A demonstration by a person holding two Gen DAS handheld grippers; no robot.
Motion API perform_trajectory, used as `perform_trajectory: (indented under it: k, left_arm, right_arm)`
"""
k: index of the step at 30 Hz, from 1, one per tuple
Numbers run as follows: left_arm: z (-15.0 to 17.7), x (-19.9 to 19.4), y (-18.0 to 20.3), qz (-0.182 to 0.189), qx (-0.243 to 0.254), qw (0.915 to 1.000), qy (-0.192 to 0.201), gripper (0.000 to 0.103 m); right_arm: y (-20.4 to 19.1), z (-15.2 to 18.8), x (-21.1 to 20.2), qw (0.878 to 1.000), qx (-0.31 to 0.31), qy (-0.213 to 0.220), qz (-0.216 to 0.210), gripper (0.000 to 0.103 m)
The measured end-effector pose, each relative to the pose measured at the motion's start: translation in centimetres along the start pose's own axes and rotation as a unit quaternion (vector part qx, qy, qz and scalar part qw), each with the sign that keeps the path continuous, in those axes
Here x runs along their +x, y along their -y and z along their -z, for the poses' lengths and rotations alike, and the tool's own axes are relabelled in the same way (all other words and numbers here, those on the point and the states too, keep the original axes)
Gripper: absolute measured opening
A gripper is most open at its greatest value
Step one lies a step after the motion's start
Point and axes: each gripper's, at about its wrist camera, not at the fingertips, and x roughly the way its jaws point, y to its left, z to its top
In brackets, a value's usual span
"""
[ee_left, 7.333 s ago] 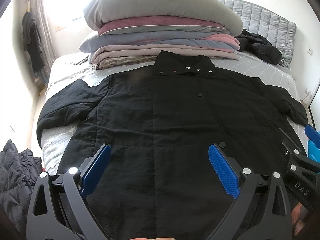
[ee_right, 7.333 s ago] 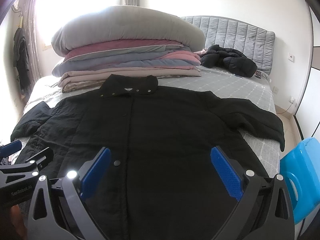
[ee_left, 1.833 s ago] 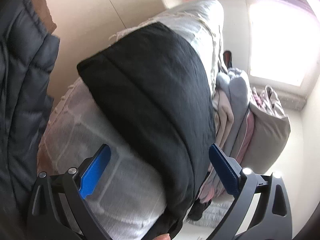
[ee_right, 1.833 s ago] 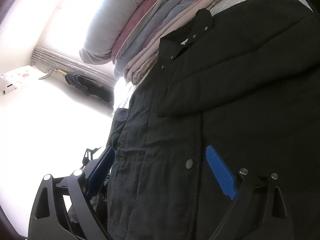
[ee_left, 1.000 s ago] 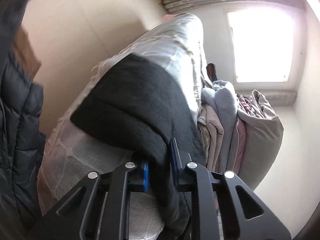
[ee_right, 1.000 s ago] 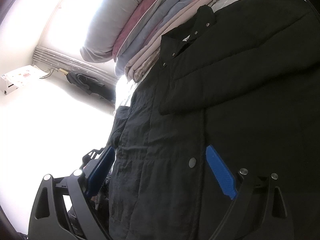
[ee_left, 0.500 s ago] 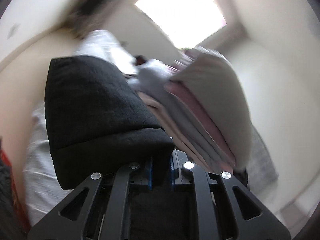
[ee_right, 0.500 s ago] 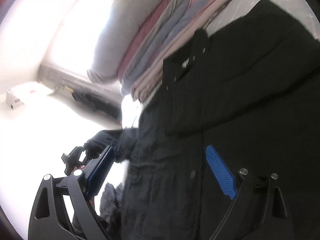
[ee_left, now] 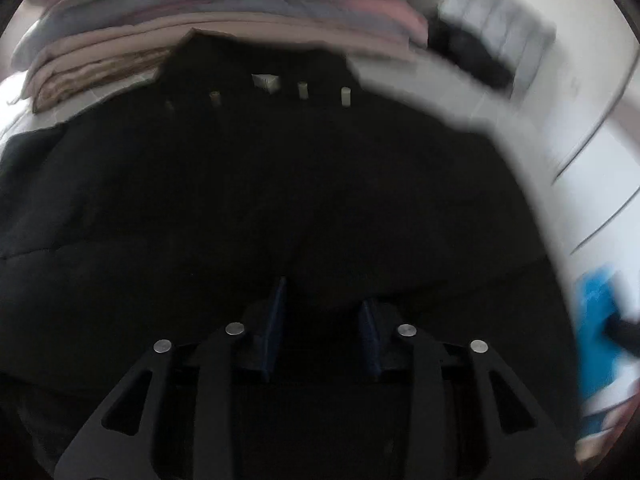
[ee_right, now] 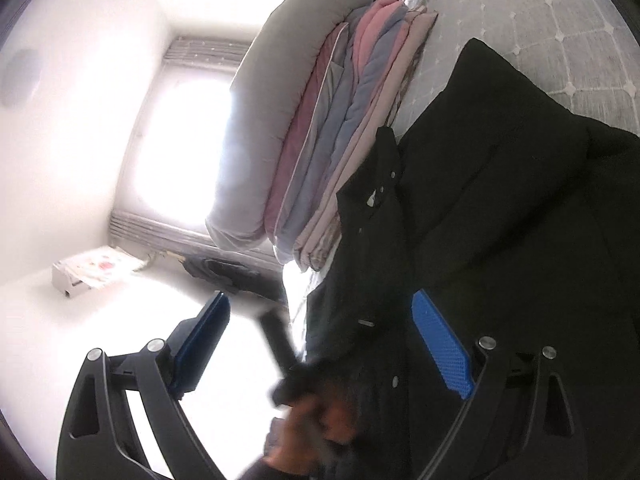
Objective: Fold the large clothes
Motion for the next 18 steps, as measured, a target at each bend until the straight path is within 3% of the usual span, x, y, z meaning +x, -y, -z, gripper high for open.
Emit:
perform_trajectory:
  k: [2,4,7,9,10,14,17,18]
  left_arm:
    - [0.6,-0.9,1.6,-0.023,0.045,0.9985,0.023,0.049]
    - [0.5,-2.0,2.5,-0.020,0.065,0.9974,0.026,0.051]
    - [0.8,-5.4,4.0,-0.001,0.072,0.9941,0.081,0.053]
    - [0.4,-7.2,4.5,0.030,0.056,0.9902,0.124,0.066]
    - [0.1,-7.6,4.5,0.041,0.047,0.9892,0.133,0.068]
    - [-1.4,-4.9,4.7,0.082,0.002,0.9907,0.109,0.070]
    - [-1.9,0.7,4.0,0.065,-0.017,0.9975,0.024,0.070]
    - [-1.3,1.5,4.7,0.044,0.010,0.9986,0.027,0.071]
  right_arm:
    - [0.0,-0.1,-0.3,1.000,0.006,0.000,-0.007,0.089]
    - [-0.1,0.0,-0.3,1.000,0.010,-0.002,-0.015,0.089]
    - [-0.3,0.5,-0.2,1.000,0.014,-0.006,-0.024,0.089]
    - [-0.5,0.4,0.0,1.000,0.011,-0.007,-0.026,0.089]
    - [-0.5,0.2,0.3,1.000,0.010,-0.007,-0.025,0.089]
    - [0.1,0.2,0.7,1.000,0.017,-0.010,-0.018,0.089]
    - [0.6,0.4,1.0,1.000,0.022,-0.013,-0.012,0.089]
    - [0.6,0.3,1.0,1.000,0.023,-0.014,-0.011,0.089]
